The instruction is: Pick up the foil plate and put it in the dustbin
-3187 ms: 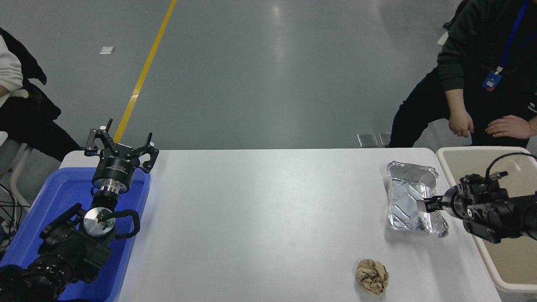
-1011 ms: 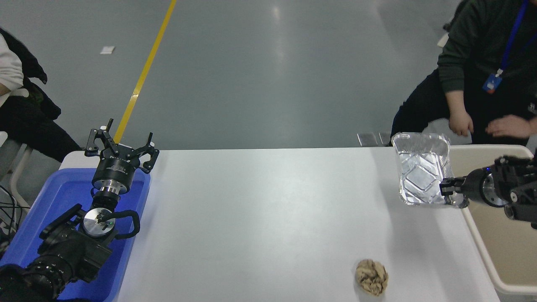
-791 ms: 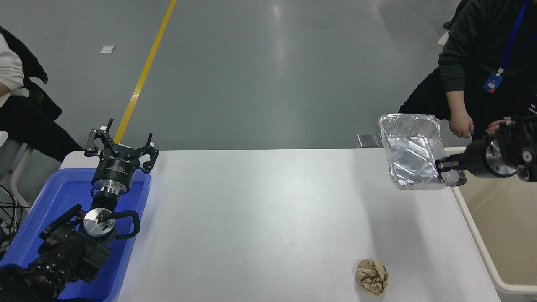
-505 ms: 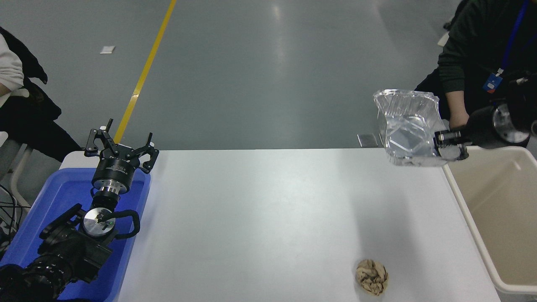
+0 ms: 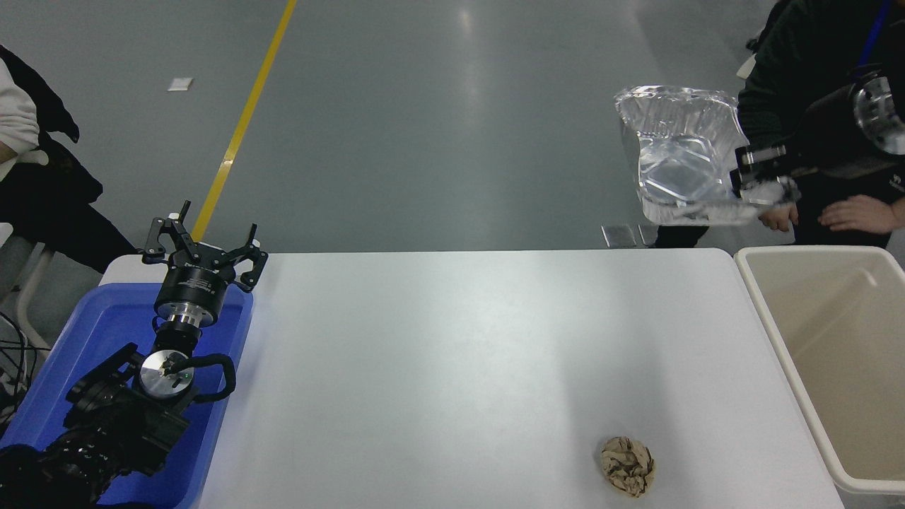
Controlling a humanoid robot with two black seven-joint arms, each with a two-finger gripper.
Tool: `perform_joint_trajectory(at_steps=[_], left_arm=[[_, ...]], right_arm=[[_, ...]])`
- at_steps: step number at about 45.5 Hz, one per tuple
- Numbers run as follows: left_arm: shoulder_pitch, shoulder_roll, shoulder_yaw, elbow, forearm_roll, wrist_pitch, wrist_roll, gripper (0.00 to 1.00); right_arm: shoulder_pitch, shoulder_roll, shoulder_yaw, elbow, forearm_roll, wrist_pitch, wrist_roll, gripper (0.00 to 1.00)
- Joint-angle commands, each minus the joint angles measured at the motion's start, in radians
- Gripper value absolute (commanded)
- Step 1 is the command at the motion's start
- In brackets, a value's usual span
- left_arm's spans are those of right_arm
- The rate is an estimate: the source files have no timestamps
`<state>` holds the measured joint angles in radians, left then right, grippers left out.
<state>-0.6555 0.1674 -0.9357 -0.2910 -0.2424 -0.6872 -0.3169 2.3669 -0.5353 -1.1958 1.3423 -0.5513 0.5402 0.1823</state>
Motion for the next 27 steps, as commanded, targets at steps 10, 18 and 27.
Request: perform_joint_trajectory(at_steps=[10,18,27], left_arm=[[0.001,0.0,0.0,0.001,0.0,0.0,-0.001,0.99],[0.001,0.001,0.0,0.001,0.0,0.0,0.001,0.99],[0.001,0.0,0.0,0.001,0.0,0.0,-0.001,0.99]], right_arm=[[-0.127,-0.04,-0.01,-0.136,0.011,0.014,0.0,0.0],[-0.322,-0.123,0.005,-0.334,0.01,0.011,0.0,0.0],[-0.575,-0.207,0.106,-0.603,0.013,0.006,0.0,0.0]])
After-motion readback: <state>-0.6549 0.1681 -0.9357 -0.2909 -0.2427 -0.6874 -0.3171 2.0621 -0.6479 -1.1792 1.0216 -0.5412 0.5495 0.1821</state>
